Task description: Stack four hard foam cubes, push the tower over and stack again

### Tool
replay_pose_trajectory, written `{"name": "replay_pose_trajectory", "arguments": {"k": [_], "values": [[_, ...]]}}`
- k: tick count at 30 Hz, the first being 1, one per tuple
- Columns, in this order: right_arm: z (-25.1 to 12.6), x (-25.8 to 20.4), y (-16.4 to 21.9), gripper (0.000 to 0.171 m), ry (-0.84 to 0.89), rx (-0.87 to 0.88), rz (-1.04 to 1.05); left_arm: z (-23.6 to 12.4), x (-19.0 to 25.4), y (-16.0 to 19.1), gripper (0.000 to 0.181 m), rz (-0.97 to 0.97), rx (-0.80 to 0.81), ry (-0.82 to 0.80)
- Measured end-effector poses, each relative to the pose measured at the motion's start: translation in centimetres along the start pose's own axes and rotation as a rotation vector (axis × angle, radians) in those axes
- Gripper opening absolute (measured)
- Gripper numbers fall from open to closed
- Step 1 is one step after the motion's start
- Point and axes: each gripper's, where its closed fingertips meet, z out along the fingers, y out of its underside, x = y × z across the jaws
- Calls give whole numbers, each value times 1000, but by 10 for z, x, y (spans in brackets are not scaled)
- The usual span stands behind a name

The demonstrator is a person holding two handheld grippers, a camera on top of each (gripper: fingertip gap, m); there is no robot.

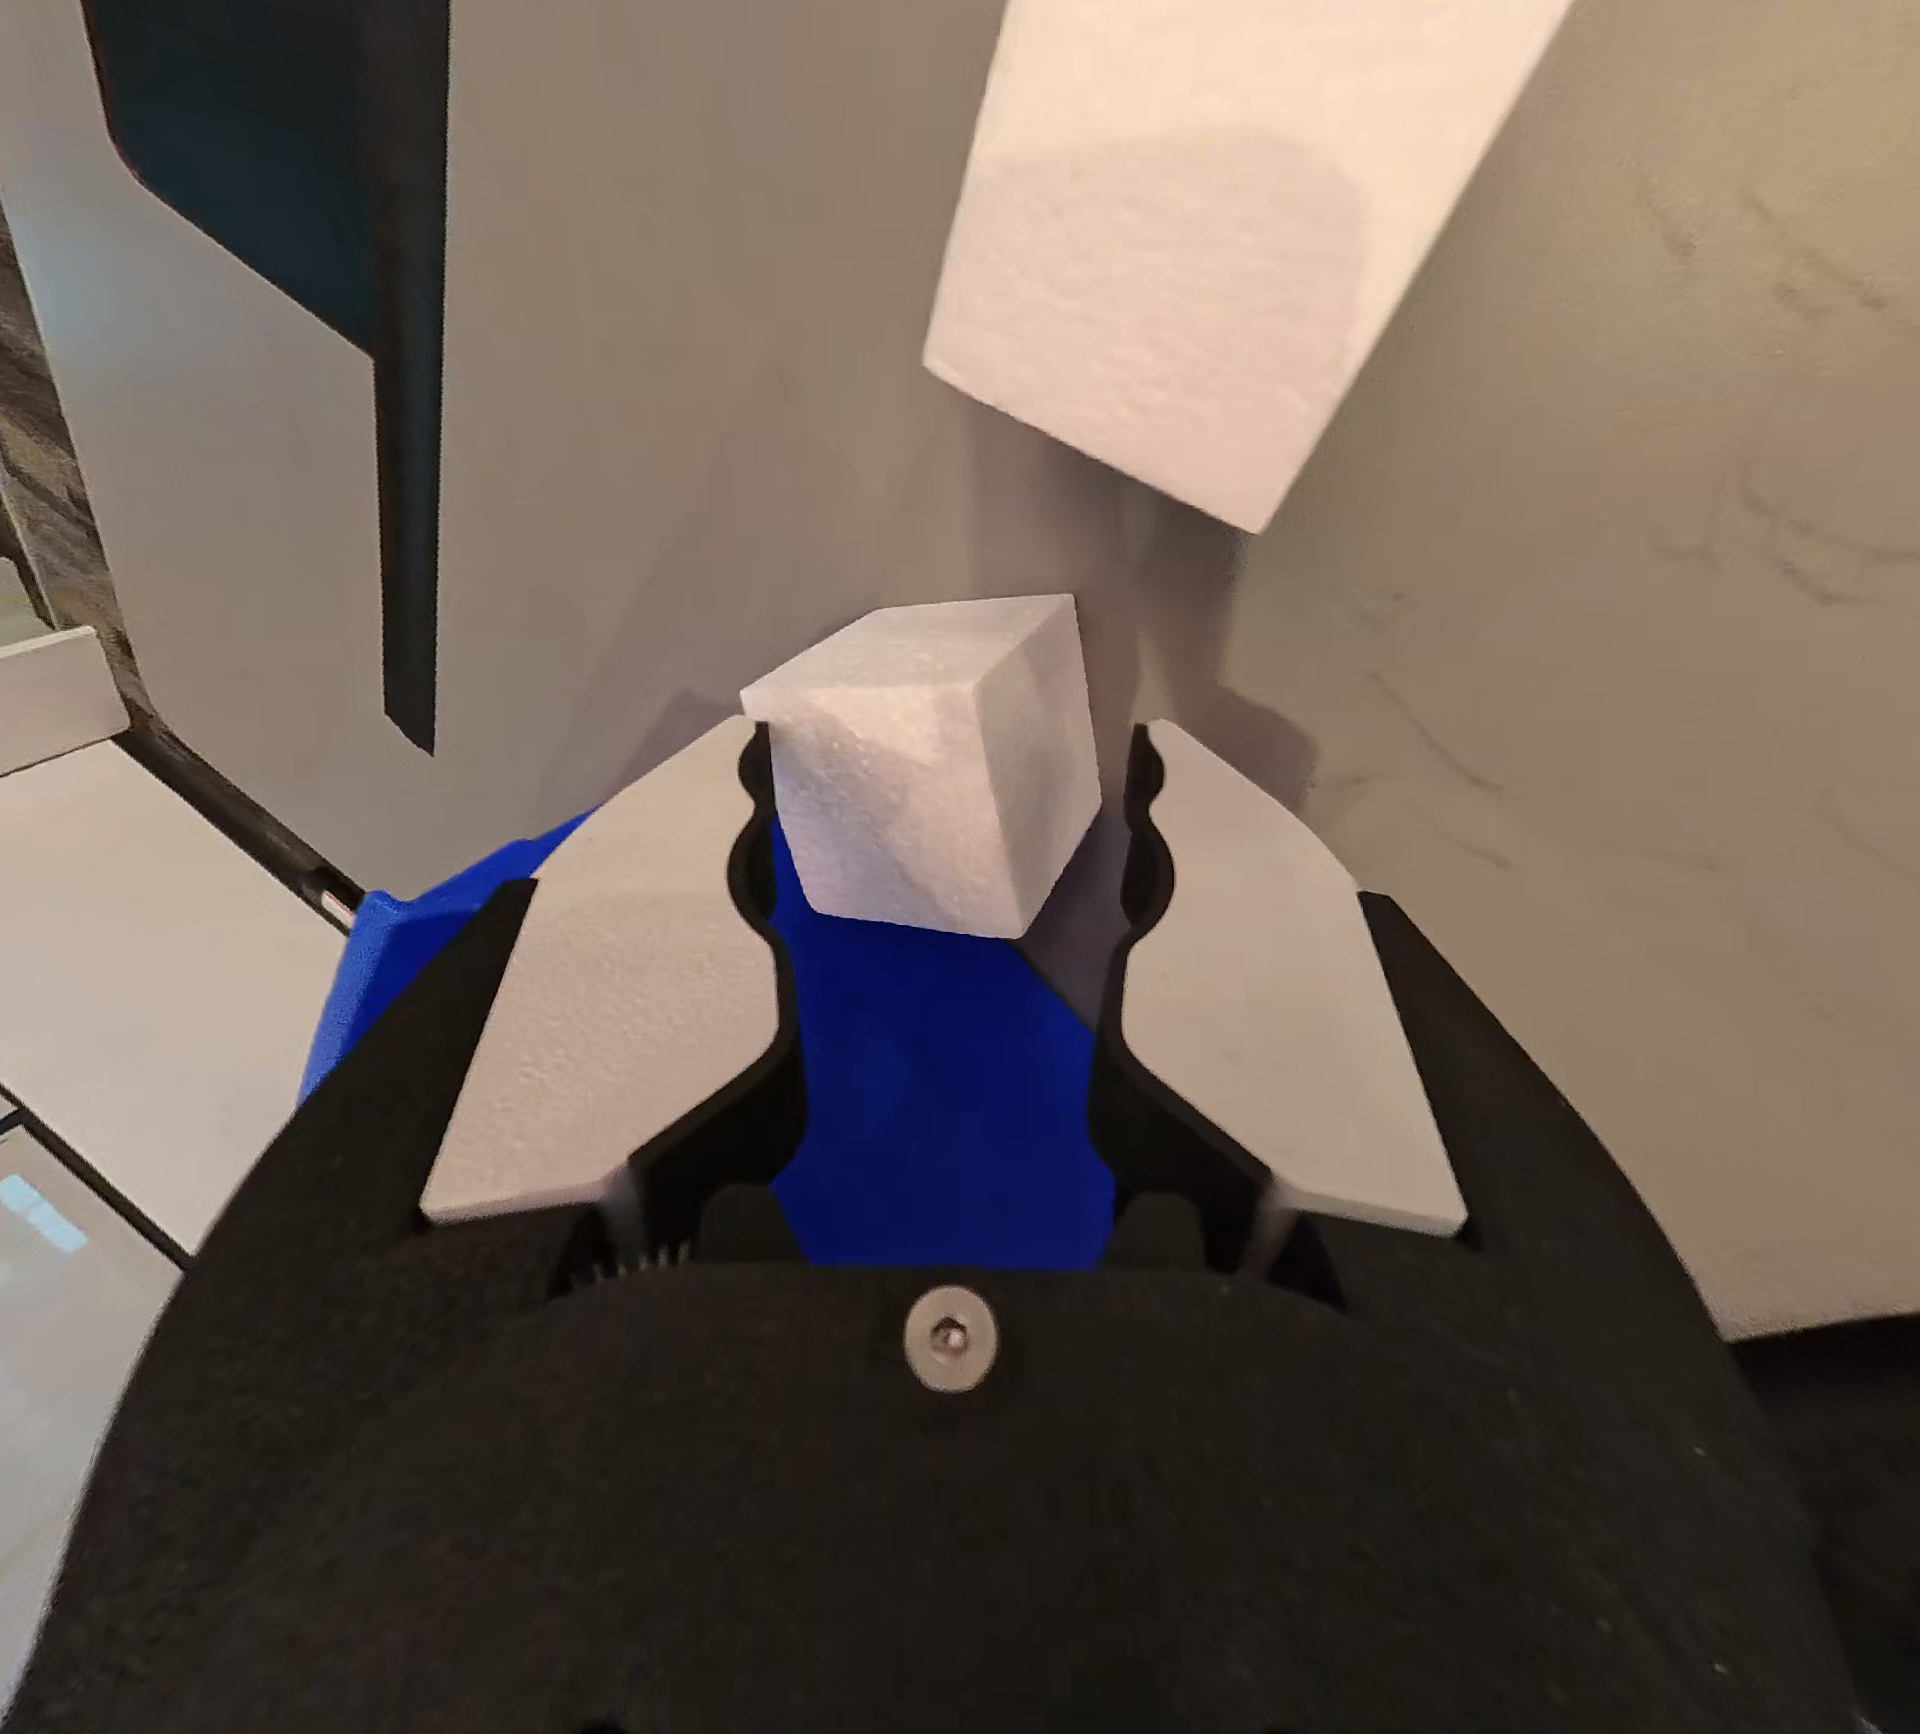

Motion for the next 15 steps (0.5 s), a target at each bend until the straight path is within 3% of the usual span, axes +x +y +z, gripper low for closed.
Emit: {"name": "replay_pose_trajectory", "arguments": {"k": [10, 15], "values": [[3, -1, 1, 37, -14, -8, 12, -19, 26, -5, 71, 77, 63, 7], [9, -3, 9, 37, -26, -46, 13, -11, 25, 3, 74, 73, 31, 124]]}}
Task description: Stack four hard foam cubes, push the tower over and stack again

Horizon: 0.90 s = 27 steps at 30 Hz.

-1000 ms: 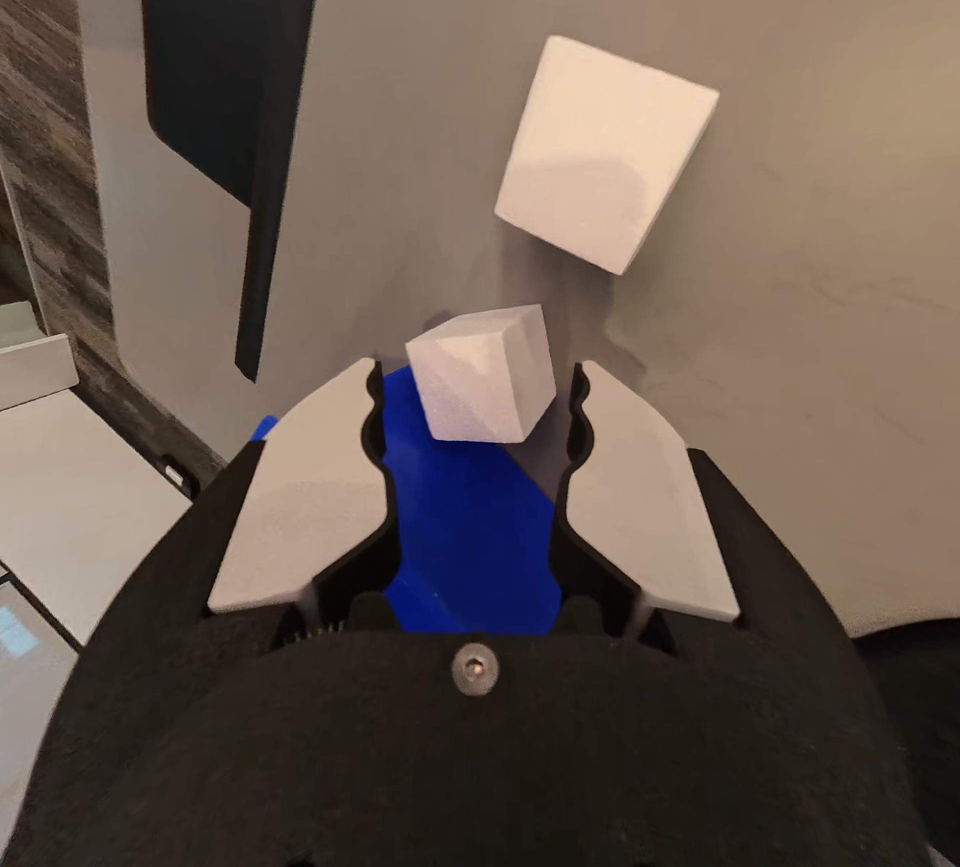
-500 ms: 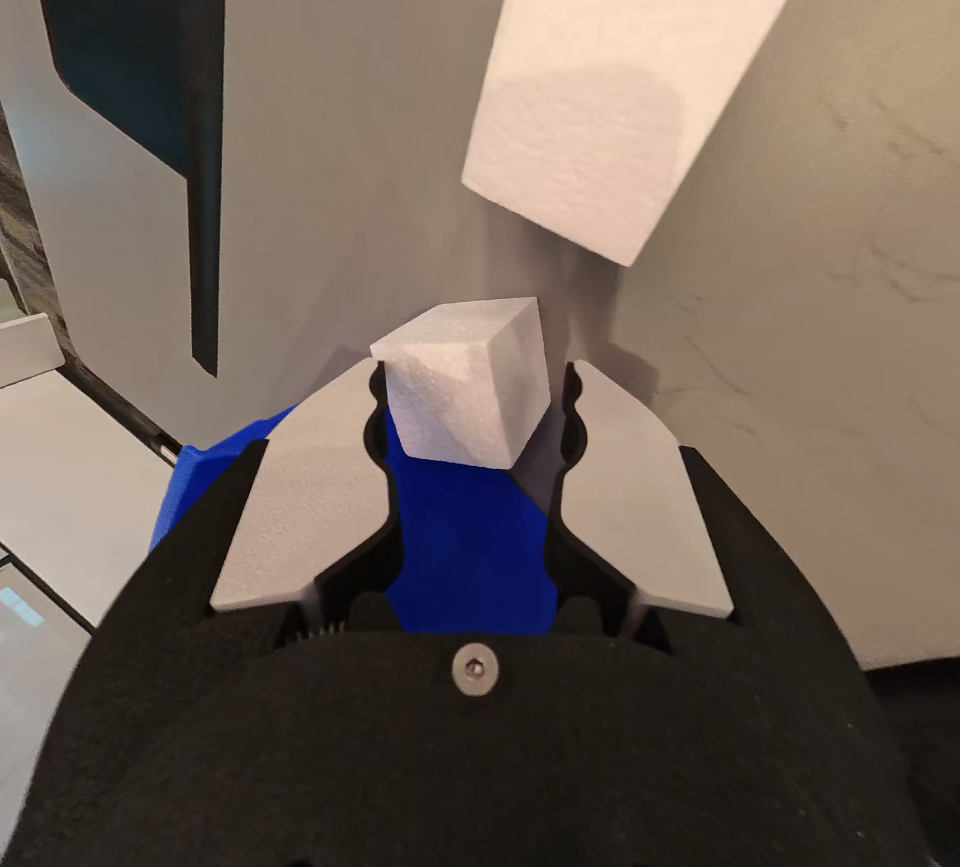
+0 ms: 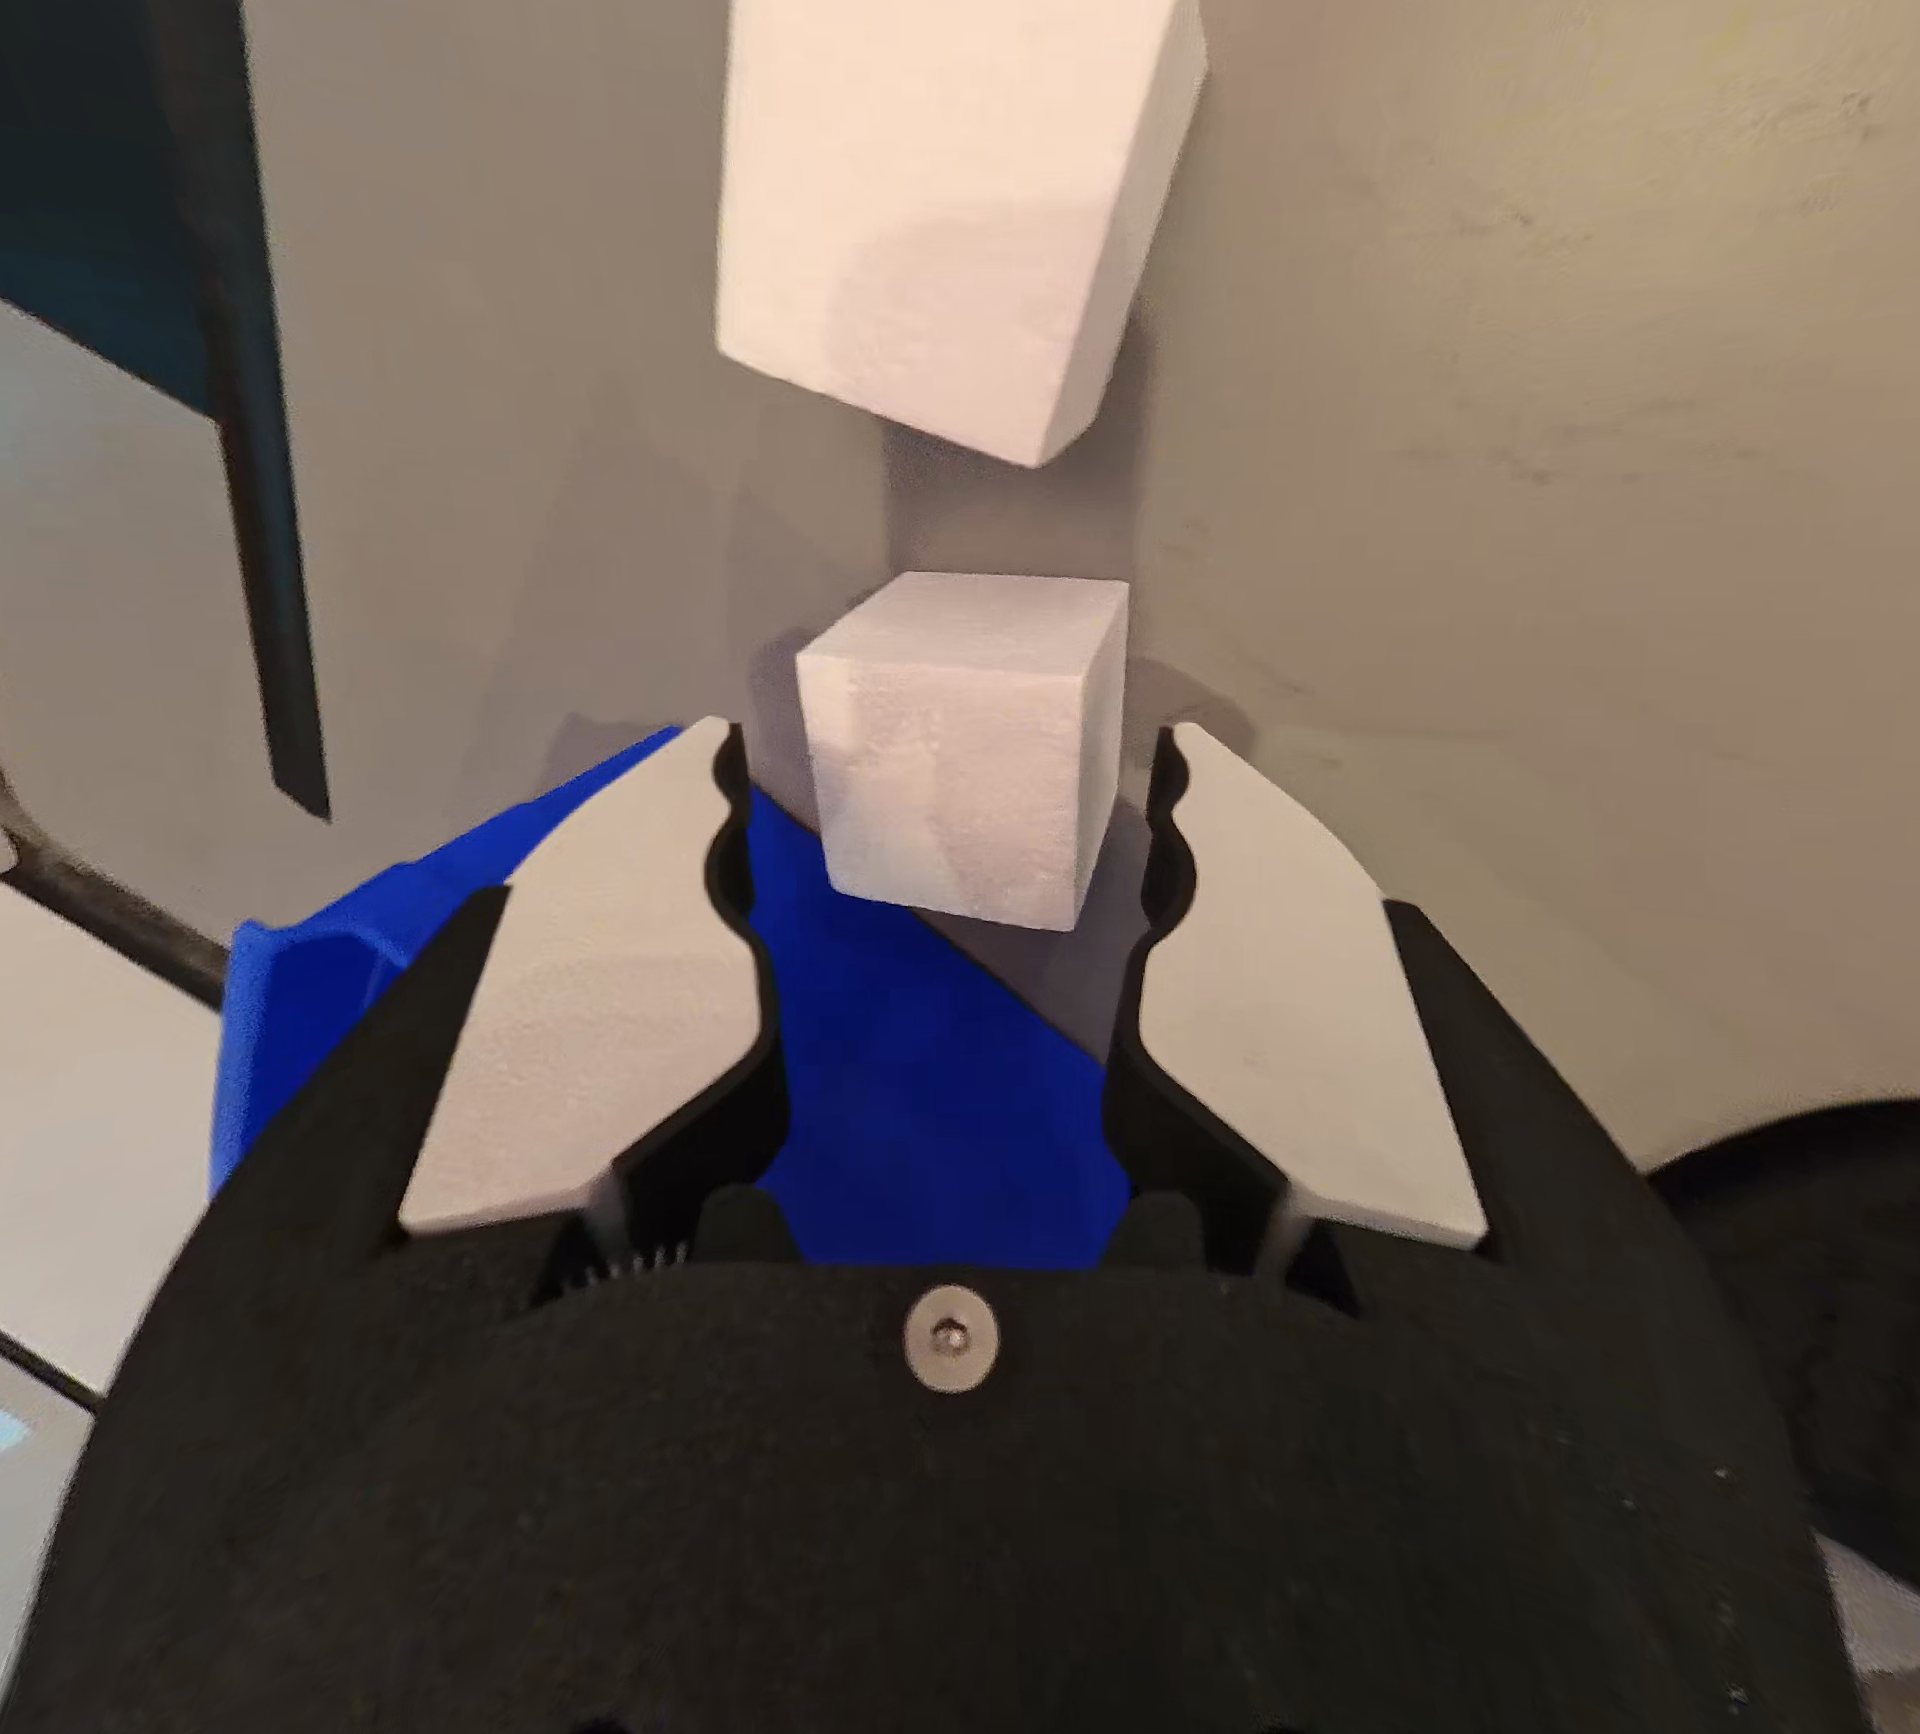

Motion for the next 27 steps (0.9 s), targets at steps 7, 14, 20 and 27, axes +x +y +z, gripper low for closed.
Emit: {"name": "replay_pose_trajectory", "arguments": {"k": [7, 14, 20, 27], "values": [[9, 2, 9, 37, -14, -31, 10, 16, 4, 6, 68, 30, -50, 13], [22, 1, 16, 38, -56, -34, 29, 15, 5, 11, 62, 2, -36, 13], [76, -9, 4, 56, -149, 117, 17, -8, -1, 2, 62, -16, 48, -21], [158, -3, 51, 83, -30, -117, -155, -45, -6, 1, 62, -6, 120, -66]]}}
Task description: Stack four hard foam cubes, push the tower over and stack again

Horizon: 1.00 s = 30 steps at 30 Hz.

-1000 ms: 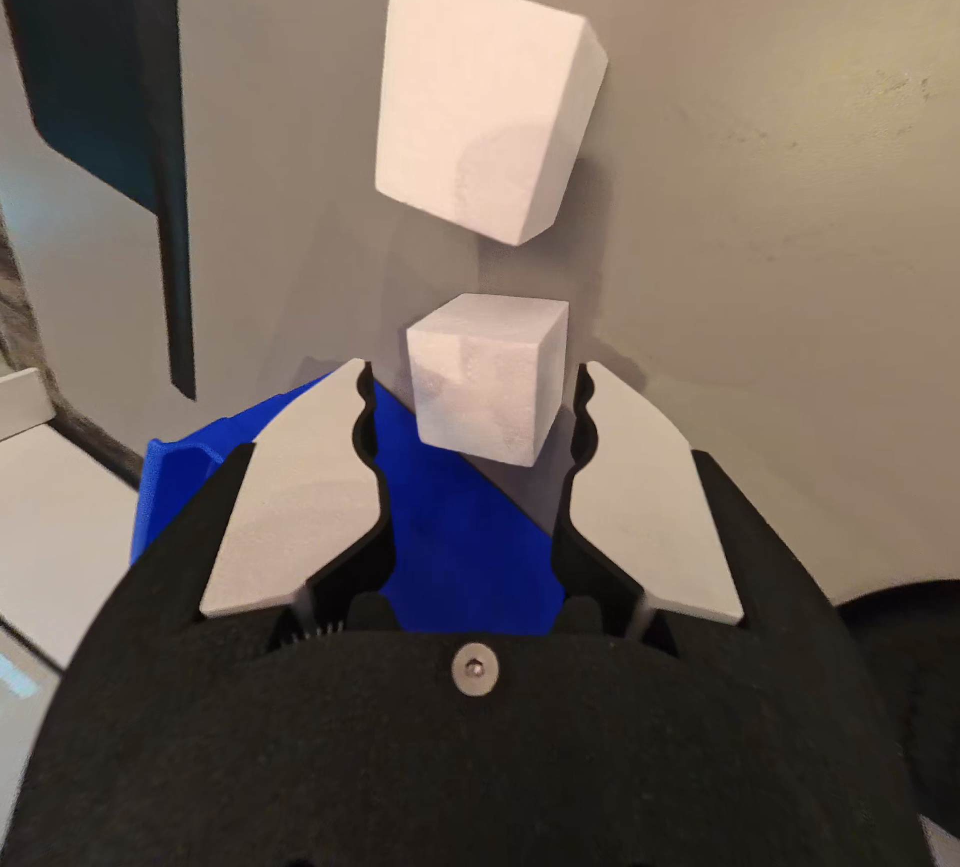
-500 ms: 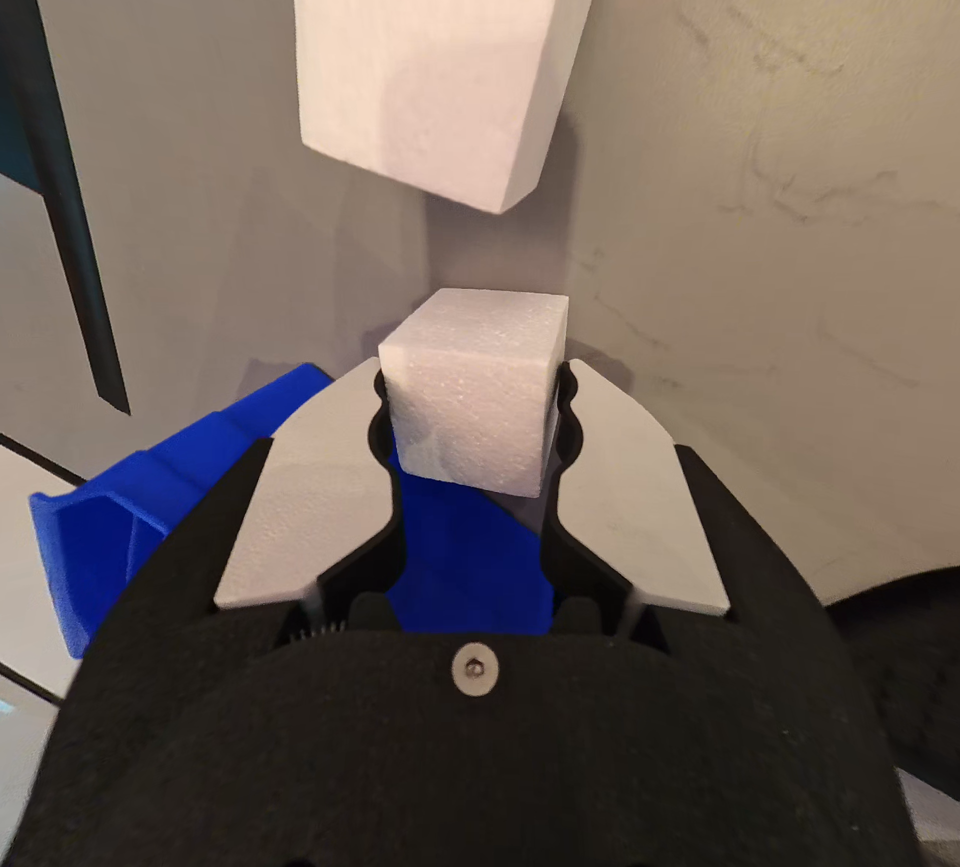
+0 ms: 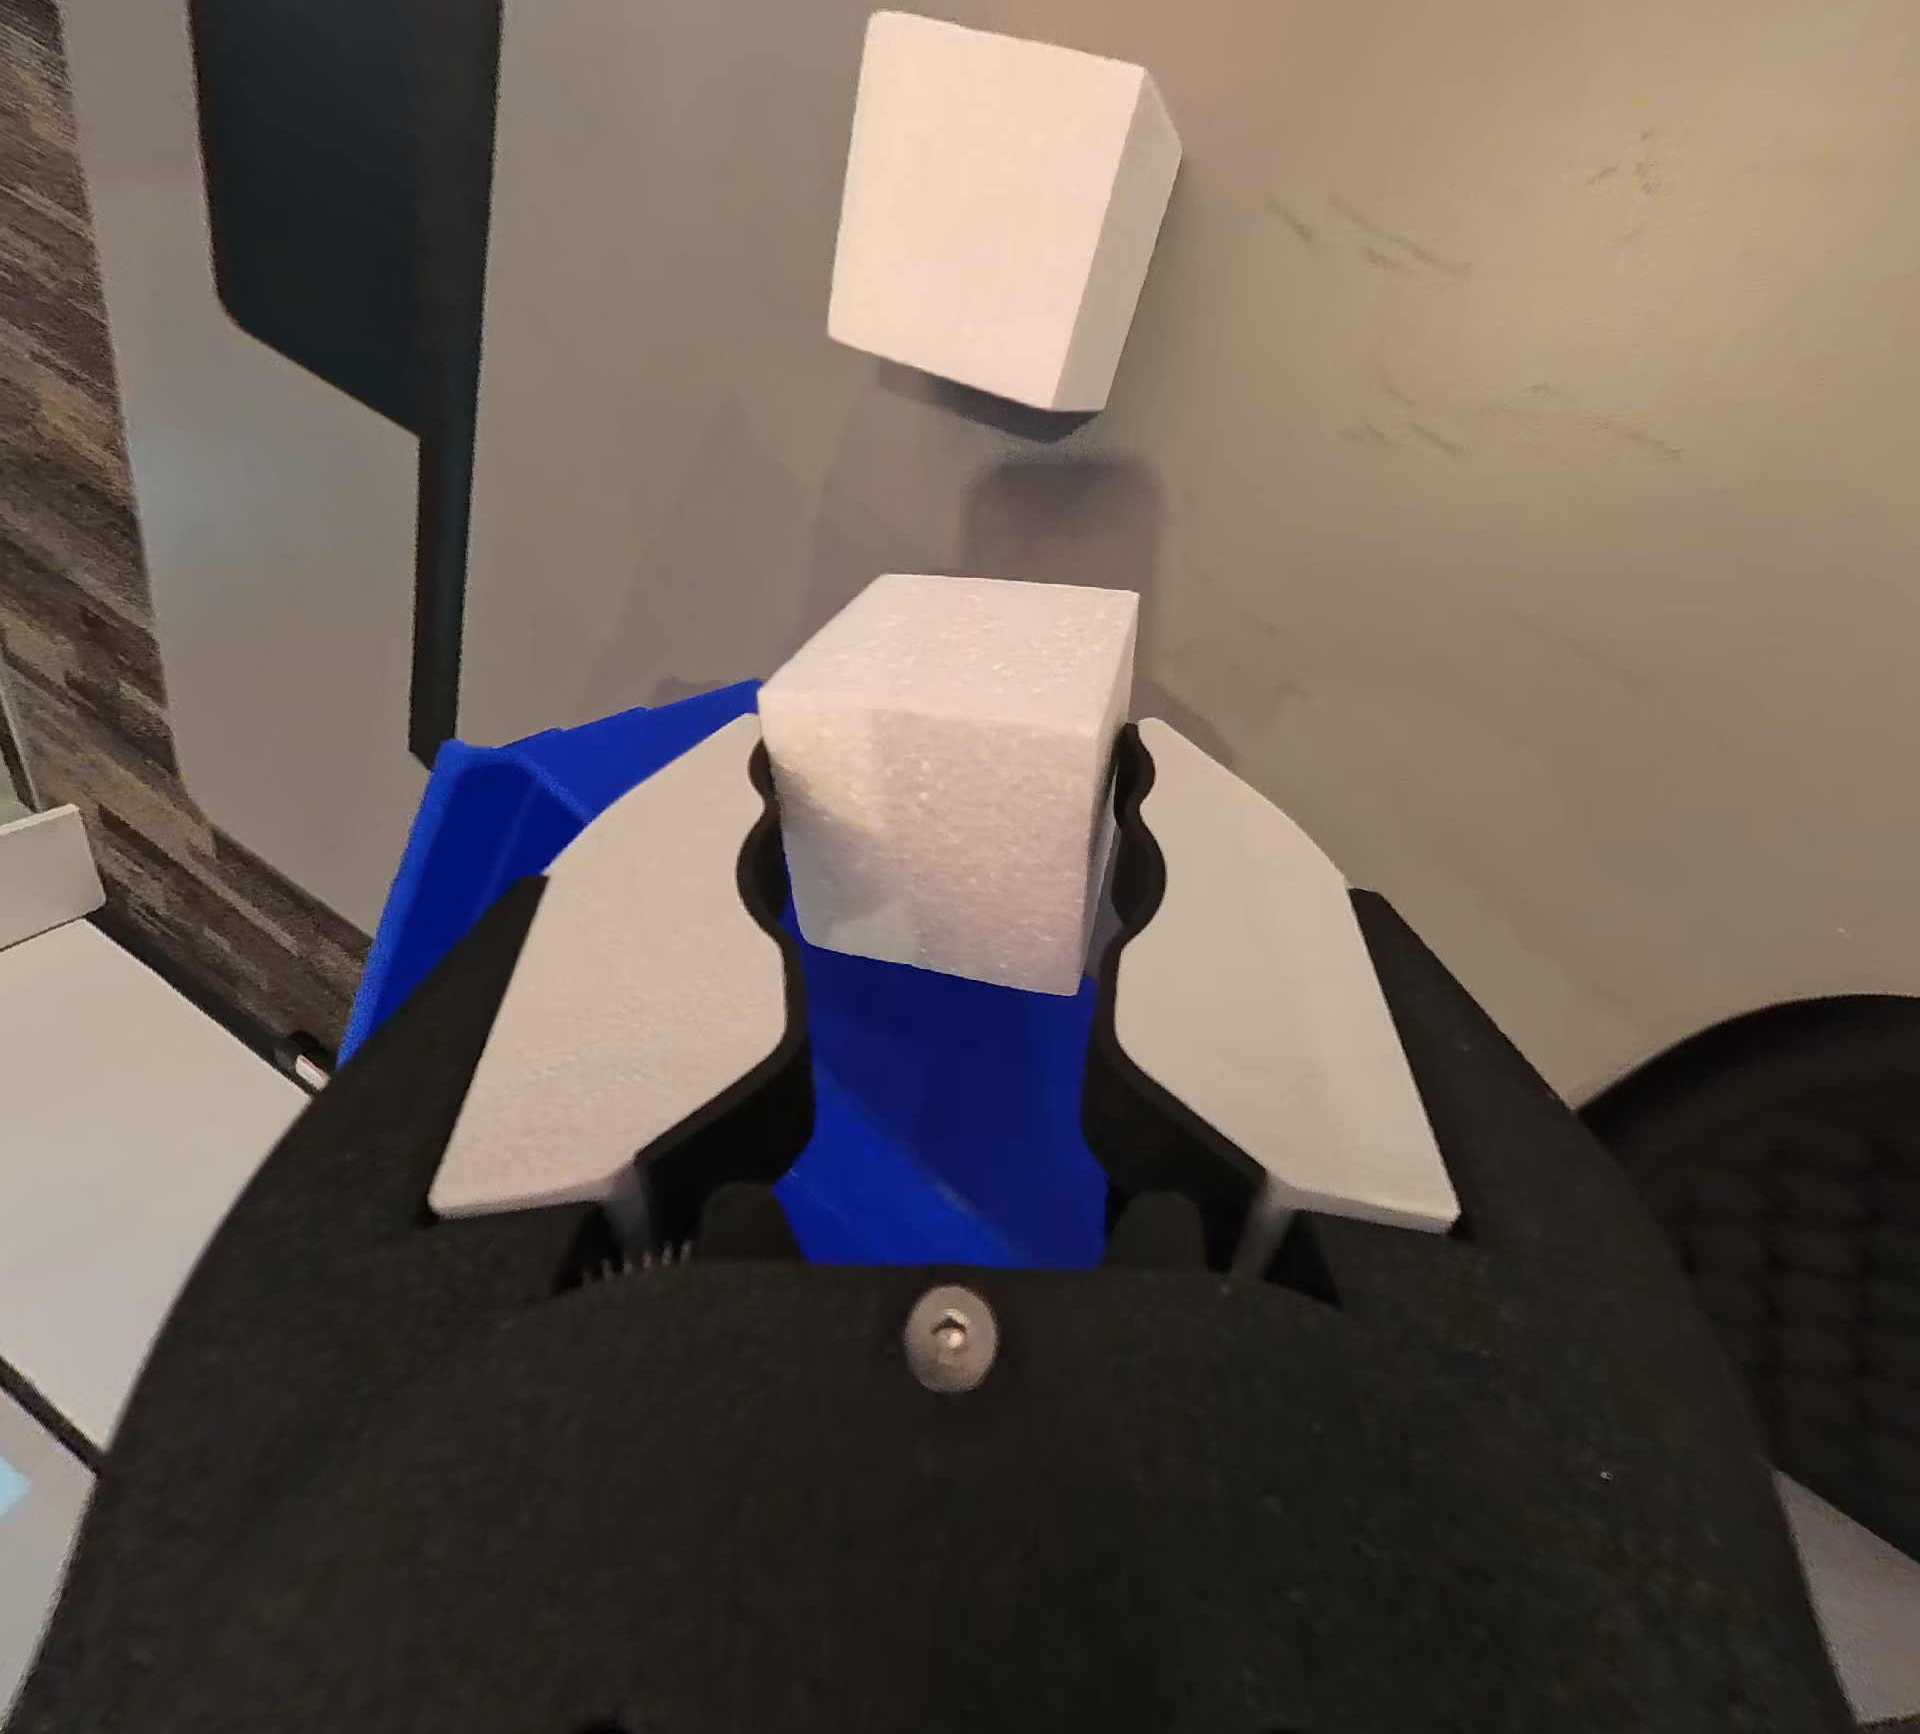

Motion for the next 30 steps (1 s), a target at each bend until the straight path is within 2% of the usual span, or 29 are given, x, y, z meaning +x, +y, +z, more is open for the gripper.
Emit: {"name": "replay_pose_trajectory", "arguments": {"k": [3, 4, 5, 8, 13, 18, 24, 30], "values": [[15, 0, 8, 80, -24, -35, 25, -14, -3, -5, 62, 6, 26, -8], [16, -2, 9, 67, -45, -34, 27, -19, -4, -8, 62, 11, 35, -11], [15, -3, 9, 64, -54, -35, 25, -23, -5, -13, 62, 16, 50, -13], [1, -6, 2, 64, -78, -9, 23, -33, -2, -39, 62, 47, 93, 9], [-57, 4, -19, 63, -52, 79, 52, -39, 16, -108, 61, 180, 137, 40], [-130, 7, -21, 64, -17, 81, 65, -26, 44, -172, 61, 311, 135, 92], [-198, 1, -11, 63, 43, 75, 74, 1, 60, -200, 61, 396, 52, 121], [-219, 2, -7, 63, 59, 121, 88, 14, 64, -209, 61, 422, 20, 127]]}}
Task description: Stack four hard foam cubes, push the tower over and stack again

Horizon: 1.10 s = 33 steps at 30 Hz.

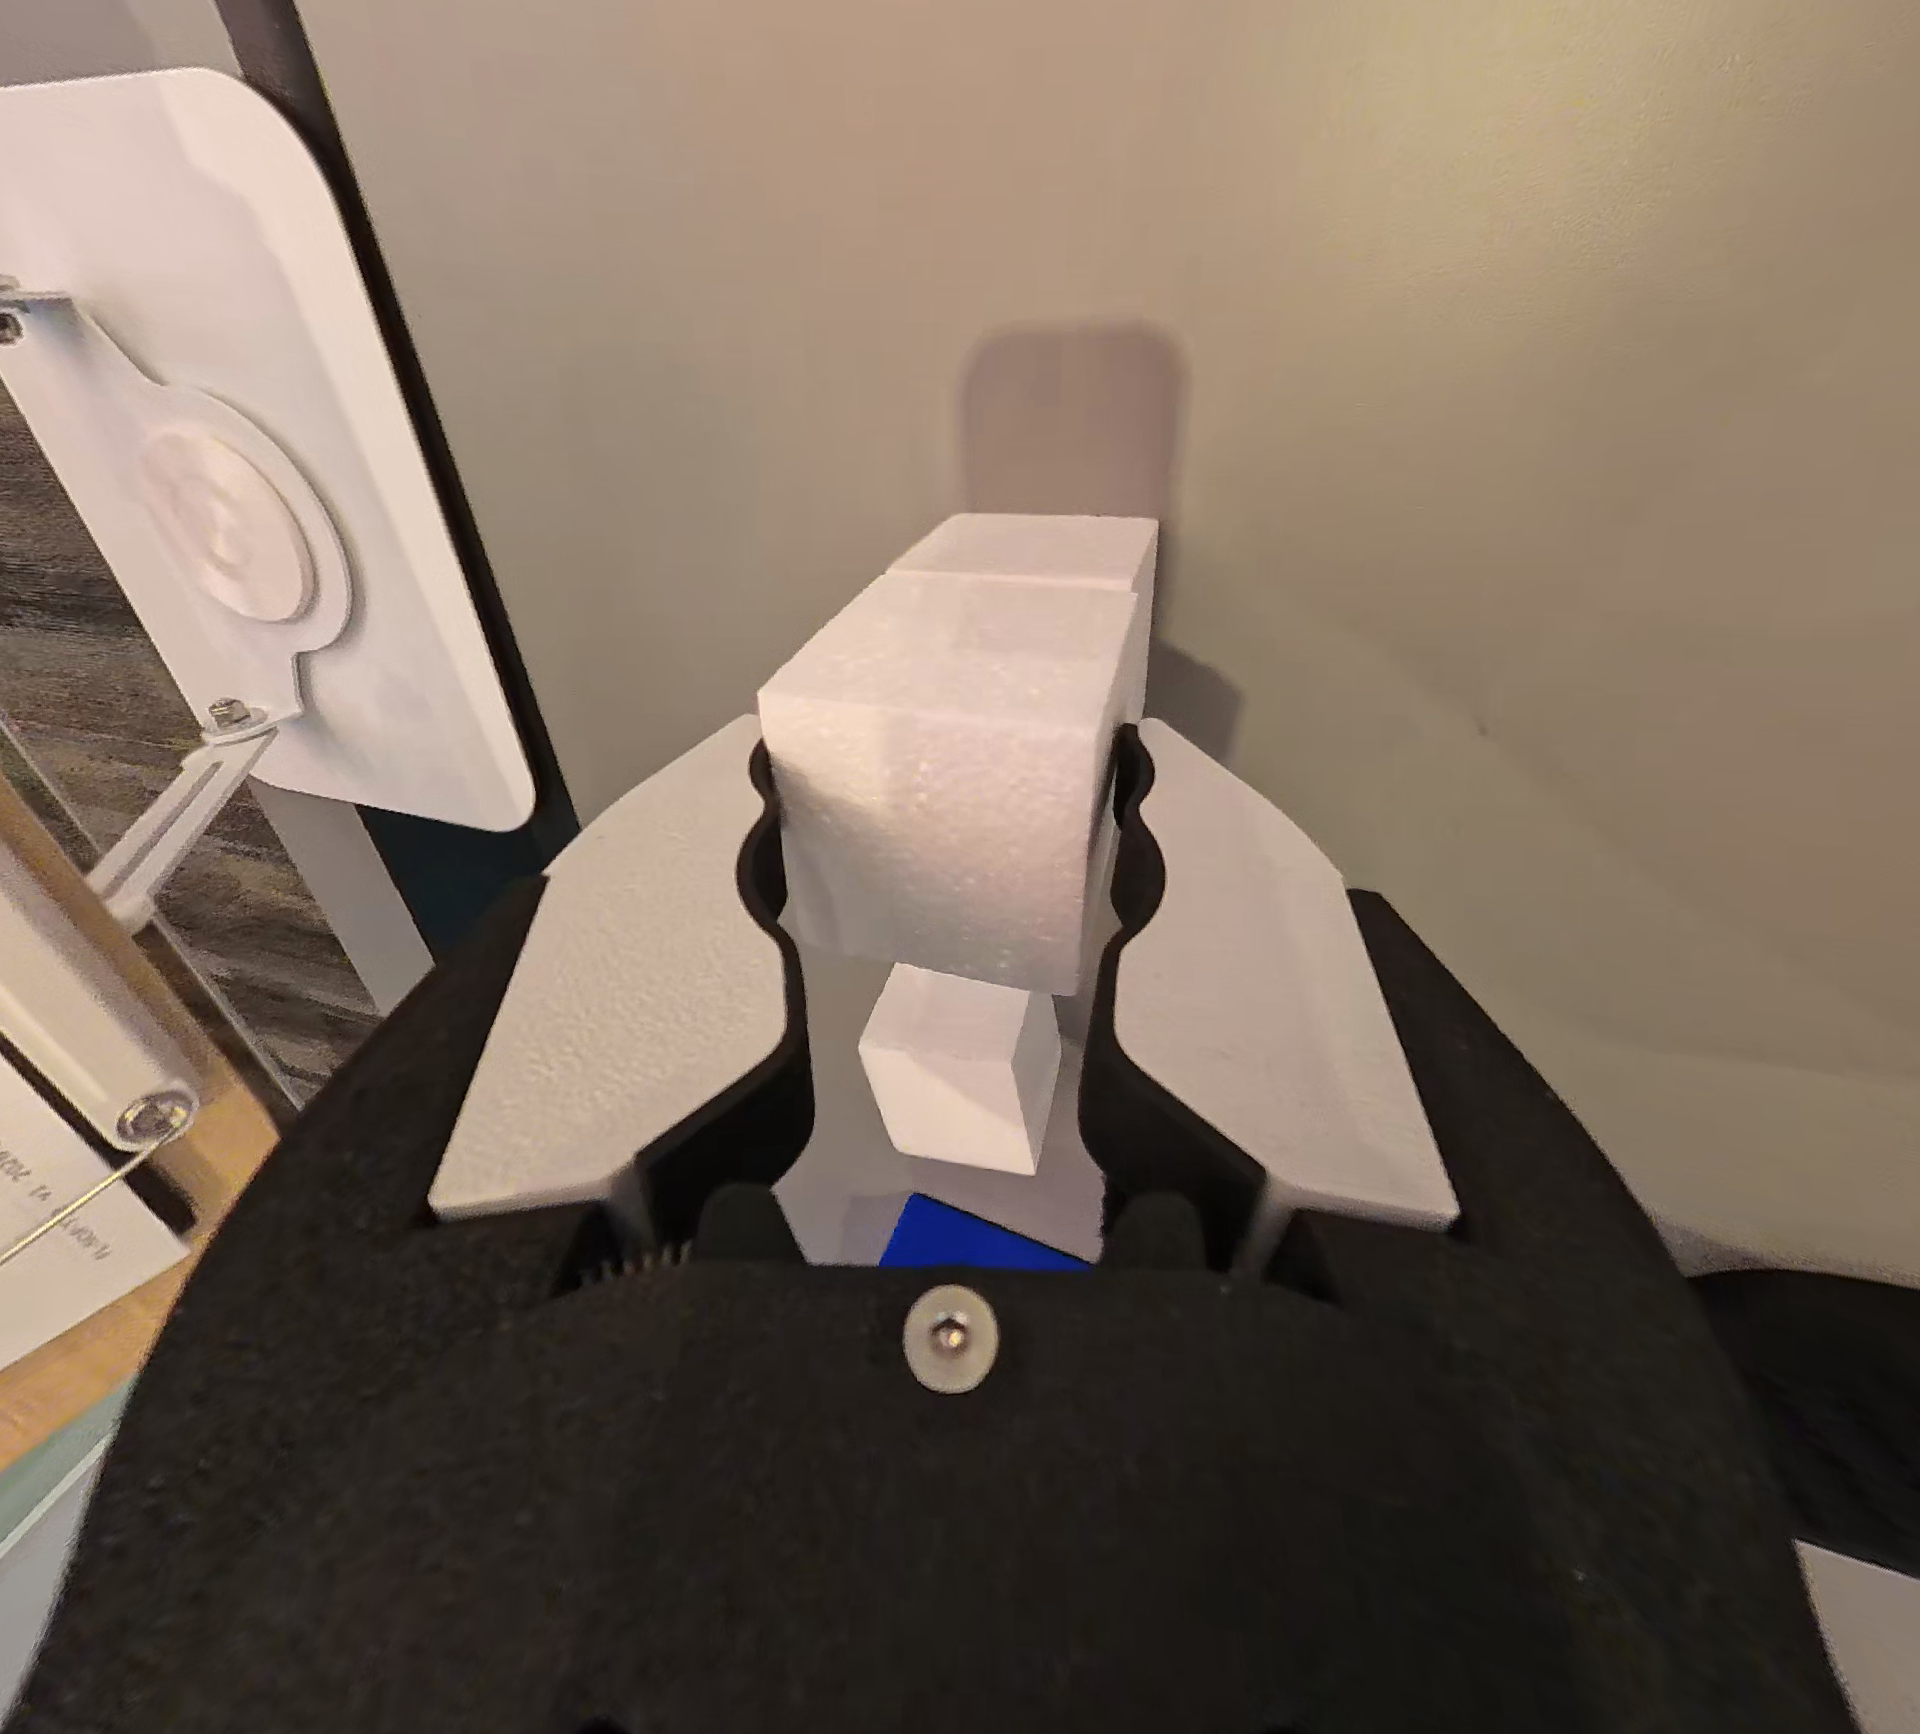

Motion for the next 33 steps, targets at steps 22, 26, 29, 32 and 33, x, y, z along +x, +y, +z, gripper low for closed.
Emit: {"name": "replay_pose_trajectory", "arguments": {"k": [22, 26, 29, 32, 33], "values": [[21, -9, -3, 64, -94, 14, -2, -8, -4, -1, 93, -89, 111, -26], [39, -9, -32, 63, -81, 73, -4, -42, -27, 34, 95, -309, 338, -159], [63, 2, -72, 64, 7, 162, 71, -55, -46, 85, 91, -687, 509, -324], [99, -7, -109, 63, 14, 261, 133, -48, -39, 131, 88, -1040, 626, -426], [114, -15, -114, 63, 1, 252, 131, -41, -30, 136, 90, -1112, 659, -417]]}}
